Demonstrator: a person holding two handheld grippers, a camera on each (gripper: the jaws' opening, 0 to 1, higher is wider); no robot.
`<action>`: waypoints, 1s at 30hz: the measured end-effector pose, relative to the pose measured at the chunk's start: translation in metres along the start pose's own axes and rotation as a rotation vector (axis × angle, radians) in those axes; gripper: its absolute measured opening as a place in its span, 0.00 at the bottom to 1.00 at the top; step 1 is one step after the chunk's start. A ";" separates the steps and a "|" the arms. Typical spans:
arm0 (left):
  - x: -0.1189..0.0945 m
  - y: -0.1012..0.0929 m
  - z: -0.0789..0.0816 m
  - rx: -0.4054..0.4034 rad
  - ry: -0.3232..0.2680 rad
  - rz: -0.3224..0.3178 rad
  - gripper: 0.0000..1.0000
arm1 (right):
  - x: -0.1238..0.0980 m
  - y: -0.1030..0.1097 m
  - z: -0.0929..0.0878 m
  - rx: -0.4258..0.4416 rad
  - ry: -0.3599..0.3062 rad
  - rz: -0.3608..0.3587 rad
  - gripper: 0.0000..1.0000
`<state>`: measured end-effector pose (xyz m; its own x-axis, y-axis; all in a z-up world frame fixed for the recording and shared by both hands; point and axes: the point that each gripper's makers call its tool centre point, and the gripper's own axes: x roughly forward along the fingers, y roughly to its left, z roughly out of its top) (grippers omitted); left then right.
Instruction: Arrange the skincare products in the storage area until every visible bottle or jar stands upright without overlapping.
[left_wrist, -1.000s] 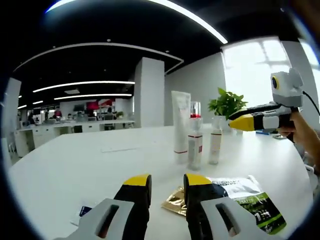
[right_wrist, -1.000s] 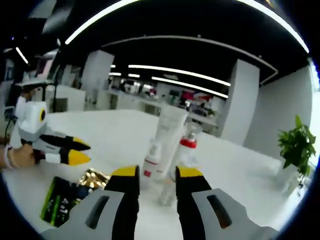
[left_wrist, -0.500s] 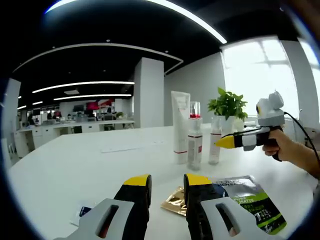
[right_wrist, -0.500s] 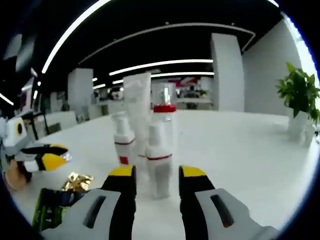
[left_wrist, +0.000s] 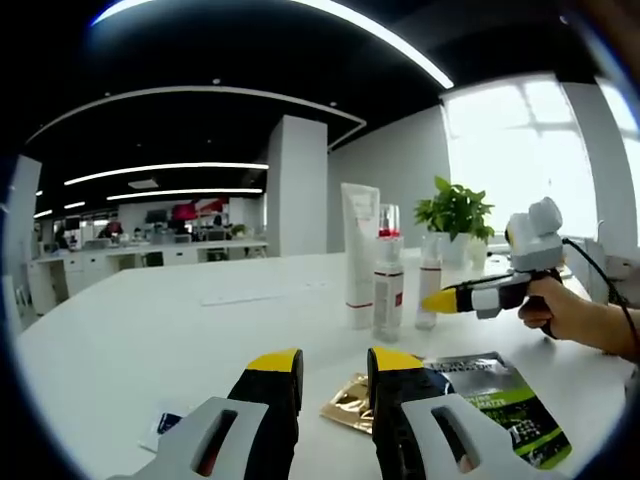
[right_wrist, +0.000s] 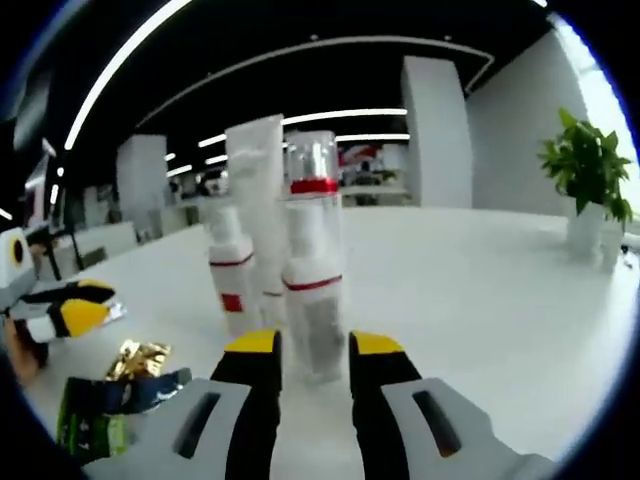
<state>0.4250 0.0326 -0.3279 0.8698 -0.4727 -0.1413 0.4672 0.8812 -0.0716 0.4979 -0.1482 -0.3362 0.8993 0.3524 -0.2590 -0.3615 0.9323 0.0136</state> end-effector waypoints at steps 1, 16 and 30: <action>0.000 0.000 0.000 -0.001 0.000 0.000 0.26 | -0.001 0.002 -0.002 -0.007 0.010 0.003 0.27; 0.001 -0.001 0.000 0.005 0.001 -0.003 0.26 | -0.015 0.028 -0.011 -0.060 0.021 0.135 0.12; 0.000 -0.001 0.001 0.002 -0.001 -0.003 0.26 | 0.000 0.019 0.003 -0.091 -0.015 0.070 0.29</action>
<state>0.4245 0.0317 -0.3273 0.8686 -0.4751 -0.1405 0.4700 0.8799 -0.0701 0.4920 -0.1299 -0.3329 0.8744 0.4180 -0.2463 -0.4436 0.8944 -0.0569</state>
